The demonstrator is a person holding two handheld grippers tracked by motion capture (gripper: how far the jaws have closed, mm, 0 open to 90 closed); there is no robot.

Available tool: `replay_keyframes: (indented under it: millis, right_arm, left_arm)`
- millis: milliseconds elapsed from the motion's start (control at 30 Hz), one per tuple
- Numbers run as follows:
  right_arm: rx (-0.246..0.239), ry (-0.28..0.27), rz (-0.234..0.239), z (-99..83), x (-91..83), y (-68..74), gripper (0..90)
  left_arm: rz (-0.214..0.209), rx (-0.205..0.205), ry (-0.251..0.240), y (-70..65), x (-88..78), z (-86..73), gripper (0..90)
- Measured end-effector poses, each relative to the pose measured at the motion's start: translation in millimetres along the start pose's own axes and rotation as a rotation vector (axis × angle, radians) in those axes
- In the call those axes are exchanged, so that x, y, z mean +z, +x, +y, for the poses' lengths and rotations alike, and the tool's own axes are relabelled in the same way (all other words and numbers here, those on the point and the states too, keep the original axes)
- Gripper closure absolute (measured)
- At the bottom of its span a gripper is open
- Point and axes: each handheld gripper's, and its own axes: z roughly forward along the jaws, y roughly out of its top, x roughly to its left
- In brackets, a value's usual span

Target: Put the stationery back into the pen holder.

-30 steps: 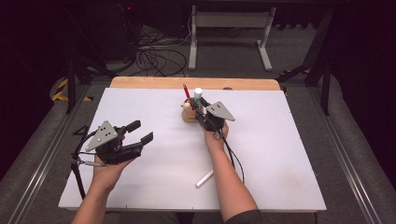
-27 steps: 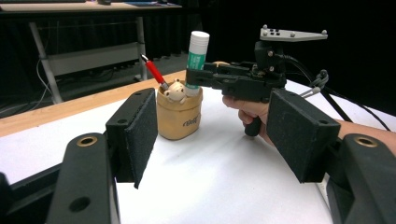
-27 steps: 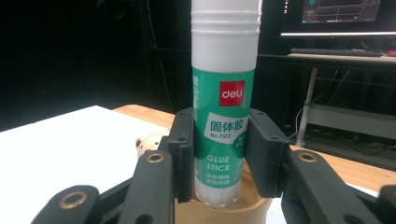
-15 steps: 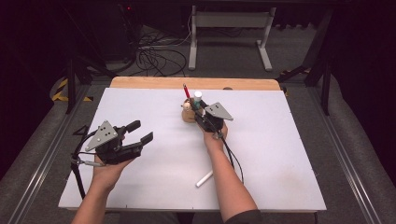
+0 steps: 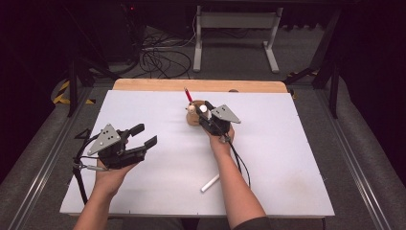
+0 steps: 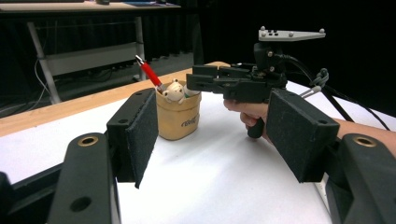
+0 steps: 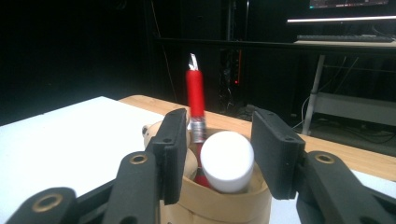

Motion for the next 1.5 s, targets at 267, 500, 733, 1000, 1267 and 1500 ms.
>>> replay_keyframes:
  millis: [267, 500, 733, 1000, 1267, 1500]
  right_arm:
    - [-0.008, -0.008, 0.024, 7.6, -7.7, 0.9, 49.4]
    - [-0.003, -0.003, 0.054, 16.5, -15.6, 7.1, 38.7]
    - [0.011, -0.004, 0.095, 28.7, -28.3, 16.5, 29.1]
    - [-0.009, -0.034, 0.134, 42.4, -43.3, 26.7, 25.5]
    - [-0.018, -0.043, 0.141, 49.9, -53.0, 25.0, 24.6]
    - [-0.009, -0.043, 0.139, 51.3, -59.3, 24.3, 22.8]
  left_arm:
    - [-0.007, -0.007, -0.002, -0.2, 0.3, 0.1, 35.4]
    - [-0.013, -0.013, -0.002, -1.2, 1.4, -0.2, 34.9]
    - [-0.015, -0.013, -0.003, -1.5, 1.2, 0.1, 34.9]
    - [-0.017, -0.017, -0.009, -2.5, 1.9, 2.0, 34.8]
    - [-0.021, -0.017, -0.004, -3.3, 5.3, 2.4, 34.6]
    - [-0.027, -0.014, -0.007, -3.9, 8.3, 4.2, 34.4]
